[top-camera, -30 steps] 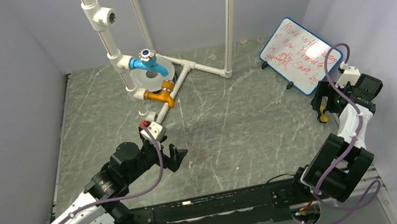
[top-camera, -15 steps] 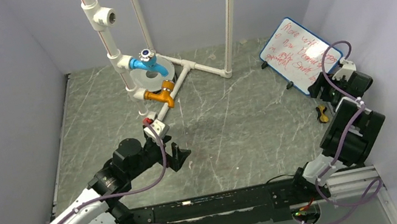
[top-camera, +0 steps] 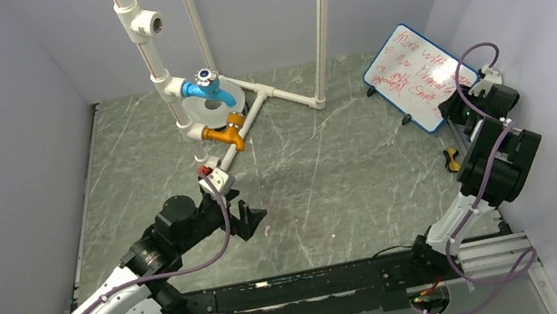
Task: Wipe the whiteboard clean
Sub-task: Pick up the whiteboard from the center of the board, then pass from the right arm to the left
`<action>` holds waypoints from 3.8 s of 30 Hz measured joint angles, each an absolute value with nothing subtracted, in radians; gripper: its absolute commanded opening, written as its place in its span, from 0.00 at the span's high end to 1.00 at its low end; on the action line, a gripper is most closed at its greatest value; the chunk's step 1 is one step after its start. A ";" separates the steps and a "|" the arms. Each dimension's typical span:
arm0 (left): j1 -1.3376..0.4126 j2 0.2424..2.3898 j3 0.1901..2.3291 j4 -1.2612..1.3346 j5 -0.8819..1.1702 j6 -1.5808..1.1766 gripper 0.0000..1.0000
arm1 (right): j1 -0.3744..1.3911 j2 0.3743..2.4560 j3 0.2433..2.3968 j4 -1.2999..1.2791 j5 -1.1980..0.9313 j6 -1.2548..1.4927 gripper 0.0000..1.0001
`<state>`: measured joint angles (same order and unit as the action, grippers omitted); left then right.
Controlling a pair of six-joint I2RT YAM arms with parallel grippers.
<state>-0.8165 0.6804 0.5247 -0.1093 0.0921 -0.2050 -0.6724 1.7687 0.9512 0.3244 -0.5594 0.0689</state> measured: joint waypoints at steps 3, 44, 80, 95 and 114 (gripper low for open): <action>-0.817 0.672 0.525 -0.112 0.090 -0.205 0.01 | -0.666 1.792 0.953 0.352 -0.575 0.095 0.82; -0.737 0.641 0.498 0.022 0.239 -0.248 0.01 | -0.574 1.170 1.089 -0.456 -1.025 -0.174 1.00; -0.432 1.176 0.010 1.065 0.333 -0.835 0.10 | -0.034 1.334 1.034 -0.645 -1.279 -0.229 1.00; -0.432 1.531 0.051 1.449 0.475 -0.962 0.40 | -0.019 1.300 1.052 -0.630 -1.344 -0.154 1.00; -0.430 1.126 0.022 1.372 0.659 -1.023 1.00 | -0.062 1.316 1.072 -0.655 -1.368 -0.214 0.87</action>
<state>-0.4301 1.1259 0.0223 1.3720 0.6590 -1.0225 -0.0620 1.3159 1.0718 -0.6552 -1.3682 -0.2138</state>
